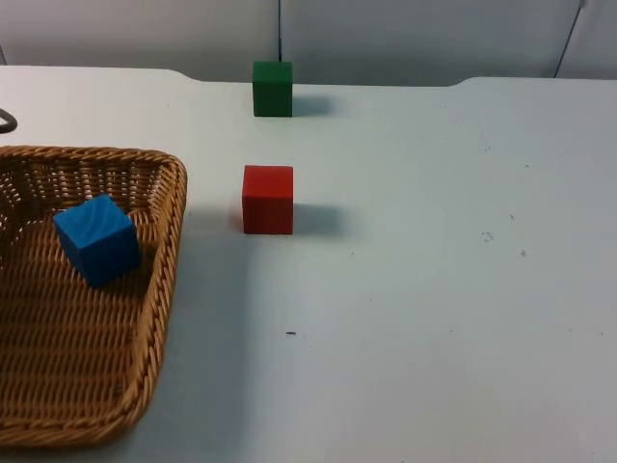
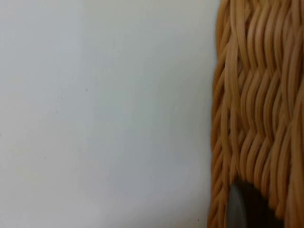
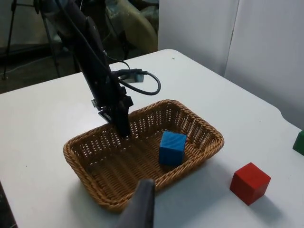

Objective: Pick up the basket with the left hand and place the blue cube into the basket with the right hand.

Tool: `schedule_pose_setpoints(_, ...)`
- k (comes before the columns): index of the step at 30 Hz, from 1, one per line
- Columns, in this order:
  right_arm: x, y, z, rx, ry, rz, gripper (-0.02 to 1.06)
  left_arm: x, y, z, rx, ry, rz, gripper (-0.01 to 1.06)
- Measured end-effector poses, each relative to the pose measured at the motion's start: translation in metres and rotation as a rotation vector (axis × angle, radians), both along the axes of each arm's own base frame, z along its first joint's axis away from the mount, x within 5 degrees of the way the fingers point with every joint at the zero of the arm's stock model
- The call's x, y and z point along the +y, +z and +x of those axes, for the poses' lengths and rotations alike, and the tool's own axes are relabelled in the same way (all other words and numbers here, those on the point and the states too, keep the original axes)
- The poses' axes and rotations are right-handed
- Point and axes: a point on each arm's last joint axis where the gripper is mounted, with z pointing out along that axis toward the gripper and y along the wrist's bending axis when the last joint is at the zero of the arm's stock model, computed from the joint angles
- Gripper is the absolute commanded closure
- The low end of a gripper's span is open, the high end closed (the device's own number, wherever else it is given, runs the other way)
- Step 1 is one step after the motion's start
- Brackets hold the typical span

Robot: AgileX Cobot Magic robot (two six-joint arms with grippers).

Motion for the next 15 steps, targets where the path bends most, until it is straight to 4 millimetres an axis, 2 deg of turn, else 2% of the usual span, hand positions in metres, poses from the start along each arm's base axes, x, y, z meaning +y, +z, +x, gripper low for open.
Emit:
schedule_pose_setpoints(1, 0.000, 0.000, 0.000, 0.000, 0.000, 0.000, 0.17, 0.000, 0.000, 0.000, 0.000, 0.000, 0.000, 0.75)
schedule_pose_setpoints(2, 0.000, 0.000, 0.000, 0.000, 0.000, 0.000, 0.17, 0.000, 0.000, 0.000, -0.002, -0.003, 0.001, 0.75)
schedule_pose_setpoints(6, 0.000, 0.000, 0.000, 0.002, 0.000, -0.003, 0.17, 0.000, 0.000, 0.000, -0.003, -0.010, 0.001, 0.32)
schedule_pose_setpoints(7, 0.000, -0.001, 0.000, 0.005, 0.000, -0.007, 0.17, 0.000, 0.000, 0.000, -0.003, -0.010, 0.001, 0.32)
schedule_pose_setpoints(8, 0.000, -0.001, 0.000, 0.006, 0.000, -0.007, 0.17, 0.000, 0.000, 0.000, -0.004, -0.011, 0.002, 0.24)
schedule_pose_setpoints(9, 0.000, -0.001, 0.000, 0.007, 0.000, -0.009, 0.17, 0.000, 0.001, 0.001, -0.007, -0.018, 0.002, 0.20)
schedule_pose_setpoints(15, 0.000, -0.001, 0.000, 0.009, 0.000, -0.012, 0.17, 0.004, 0.016, 0.015, -0.010, -0.015, -0.017, 0.20)
